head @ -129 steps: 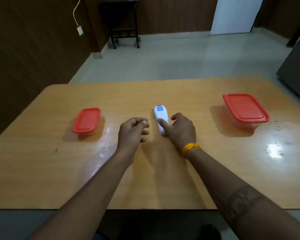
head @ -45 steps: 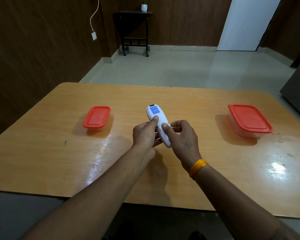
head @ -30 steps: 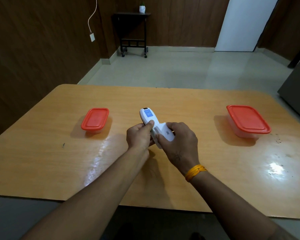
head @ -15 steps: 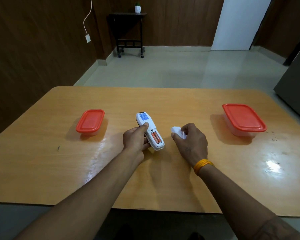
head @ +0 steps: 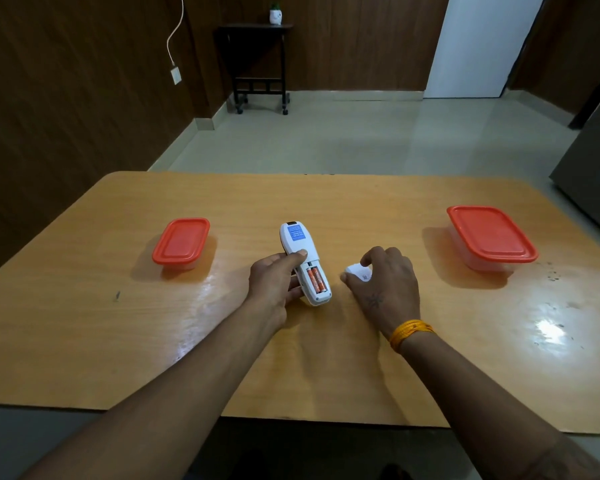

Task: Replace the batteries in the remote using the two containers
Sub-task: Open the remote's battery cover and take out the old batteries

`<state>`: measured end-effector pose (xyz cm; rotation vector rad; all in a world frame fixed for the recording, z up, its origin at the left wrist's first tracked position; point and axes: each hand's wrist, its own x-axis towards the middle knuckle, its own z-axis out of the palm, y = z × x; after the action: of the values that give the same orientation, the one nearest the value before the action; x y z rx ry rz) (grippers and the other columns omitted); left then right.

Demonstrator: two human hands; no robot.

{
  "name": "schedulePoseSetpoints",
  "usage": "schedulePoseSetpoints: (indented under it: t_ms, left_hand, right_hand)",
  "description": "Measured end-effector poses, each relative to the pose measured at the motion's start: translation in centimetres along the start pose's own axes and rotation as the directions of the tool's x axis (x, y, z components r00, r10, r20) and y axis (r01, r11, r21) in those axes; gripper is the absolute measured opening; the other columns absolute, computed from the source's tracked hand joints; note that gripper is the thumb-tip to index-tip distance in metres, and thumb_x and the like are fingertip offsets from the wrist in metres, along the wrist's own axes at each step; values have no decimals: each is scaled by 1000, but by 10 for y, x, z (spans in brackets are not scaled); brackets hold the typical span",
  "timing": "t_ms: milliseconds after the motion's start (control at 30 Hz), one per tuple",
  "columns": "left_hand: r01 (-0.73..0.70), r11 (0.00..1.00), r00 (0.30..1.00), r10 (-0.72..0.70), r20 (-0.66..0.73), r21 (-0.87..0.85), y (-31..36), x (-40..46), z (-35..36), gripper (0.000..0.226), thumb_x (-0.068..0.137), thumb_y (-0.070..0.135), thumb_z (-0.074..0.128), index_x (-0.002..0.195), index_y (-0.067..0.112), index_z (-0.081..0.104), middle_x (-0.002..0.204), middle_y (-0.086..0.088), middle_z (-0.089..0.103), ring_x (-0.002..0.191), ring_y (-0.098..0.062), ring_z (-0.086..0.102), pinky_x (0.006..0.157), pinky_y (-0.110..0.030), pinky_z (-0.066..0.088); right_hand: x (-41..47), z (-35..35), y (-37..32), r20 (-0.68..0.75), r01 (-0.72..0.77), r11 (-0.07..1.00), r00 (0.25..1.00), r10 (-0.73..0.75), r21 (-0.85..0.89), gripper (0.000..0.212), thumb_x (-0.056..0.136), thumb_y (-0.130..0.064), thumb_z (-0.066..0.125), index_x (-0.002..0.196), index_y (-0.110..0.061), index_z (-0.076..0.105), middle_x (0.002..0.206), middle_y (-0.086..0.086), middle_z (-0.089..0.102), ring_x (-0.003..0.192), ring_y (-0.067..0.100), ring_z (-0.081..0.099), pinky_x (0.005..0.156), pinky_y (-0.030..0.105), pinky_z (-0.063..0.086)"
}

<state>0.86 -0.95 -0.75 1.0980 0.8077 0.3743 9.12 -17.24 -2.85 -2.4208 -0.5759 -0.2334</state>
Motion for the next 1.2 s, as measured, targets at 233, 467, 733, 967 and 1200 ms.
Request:
schedulePoseSetpoints:
  t_ms: [233,467,733,967,1200]
  left_hand:
    - [-34,996,999,32,18,85,-2,9,-3,26,94,17,77,118,9,70,106,-13,80,92,-29,79,81,-44,67]
    - [-13,983,999,3,52,181,-14,12,-1,22,93,14,79,113,5,74,102,-19,80,90,-35,79,86,-52,65]
    - [-6,964,997,-13,70,267,-12,13,-6,28,91,17,81,115,3,74,101,-17,81,84,-30,80,79,-44,67]
    - [10,943,994,-47,101,333,-5,10,-16,34,92,16,80,121,2,72,104,-19,80,84,-30,78,70,-41,66]
    - [-73,933,995,44,89,353,6,10,-17,29,97,27,74,124,15,70,106,-12,79,87,-30,79,74,-48,67]
  right_hand:
    - [-4,-11,-36,149,121,960,975,-162,253,24,92,-26,80,114,-17,74,101,-3,72,86,14,68,75,30,57]
    - [-5,7,-32,351,-230,894,932,89,384,20,84,-31,77,104,-28,73,91,-4,76,93,20,72,83,50,62]
    - [-2,13,-29,406,-380,783,896,181,491,20,80,-15,79,95,-26,73,93,9,79,82,24,79,78,50,66]
    - [-6,9,-32,360,-187,904,932,39,385,21,84,-14,82,104,-19,78,96,-3,77,86,18,75,84,43,64]
    - [-12,1,-41,282,299,938,897,-340,178,19,84,-23,83,103,-20,82,106,-1,76,93,18,71,81,35,54]
